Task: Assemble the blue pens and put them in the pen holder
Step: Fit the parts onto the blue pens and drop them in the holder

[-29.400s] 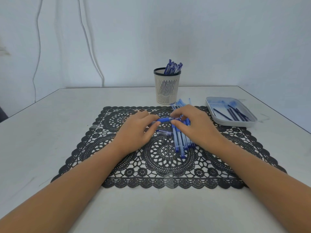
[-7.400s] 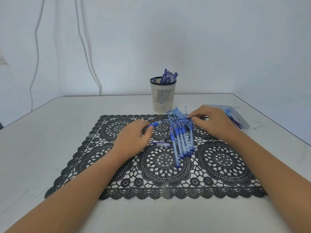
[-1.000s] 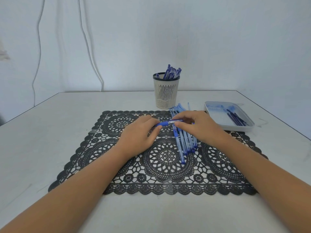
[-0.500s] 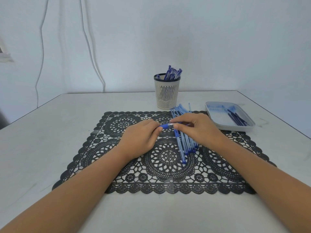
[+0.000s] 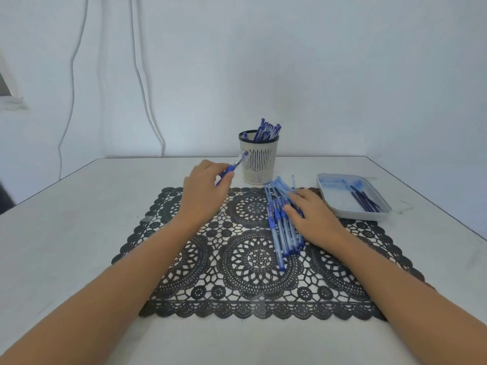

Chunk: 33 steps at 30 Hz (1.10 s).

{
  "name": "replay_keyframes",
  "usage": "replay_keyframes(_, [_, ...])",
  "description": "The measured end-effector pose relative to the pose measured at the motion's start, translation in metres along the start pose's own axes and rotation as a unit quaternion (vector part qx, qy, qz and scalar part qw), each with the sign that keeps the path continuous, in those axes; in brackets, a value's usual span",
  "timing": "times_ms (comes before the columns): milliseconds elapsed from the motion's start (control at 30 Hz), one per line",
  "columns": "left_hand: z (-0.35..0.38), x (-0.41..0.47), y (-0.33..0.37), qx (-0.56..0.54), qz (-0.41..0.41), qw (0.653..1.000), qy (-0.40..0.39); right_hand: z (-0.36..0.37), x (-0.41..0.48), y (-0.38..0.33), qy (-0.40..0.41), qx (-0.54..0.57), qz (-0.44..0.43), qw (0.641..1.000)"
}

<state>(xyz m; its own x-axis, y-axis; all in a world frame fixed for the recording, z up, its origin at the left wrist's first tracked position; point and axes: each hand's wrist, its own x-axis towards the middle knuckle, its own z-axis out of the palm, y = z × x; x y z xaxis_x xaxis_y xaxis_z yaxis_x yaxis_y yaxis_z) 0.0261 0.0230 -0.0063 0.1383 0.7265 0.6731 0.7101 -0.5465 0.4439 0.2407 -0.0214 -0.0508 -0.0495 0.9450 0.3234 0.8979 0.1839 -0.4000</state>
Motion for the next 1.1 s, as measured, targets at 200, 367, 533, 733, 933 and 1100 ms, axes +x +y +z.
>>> replay_keyframes(200, [-0.009,0.097,0.027,-0.162,-0.131,0.974,0.086,0.002,0.002,0.001,-0.019,0.030,0.011,0.999])
replay_keyframes(367, [0.006,0.153,0.041,-0.222,-0.168,0.950,0.144,0.003,0.003,0.005,-0.024,0.036,0.008,0.999])
replay_keyframes(533, [0.037,0.160,0.038,-0.144,-0.176,0.971,0.070,0.003,0.004,0.007,-0.018,0.041,0.000,0.999])
replay_keyframes(733, [0.060,0.146,0.022,-0.054,-0.142,0.988,-0.027,0.003,0.005,0.007,-0.018,0.043,0.000,0.999])
replay_keyframes(933, [0.059,0.147,0.008,0.007,-0.126,0.987,-0.098,0.002,0.005,0.006,-0.020,0.040,0.002,0.999])
replay_keyframes(1100, [0.036,0.117,0.018,-0.033,-0.089,0.995,-0.023,0.001,0.004,0.006,-0.020,0.046,0.006,0.999])
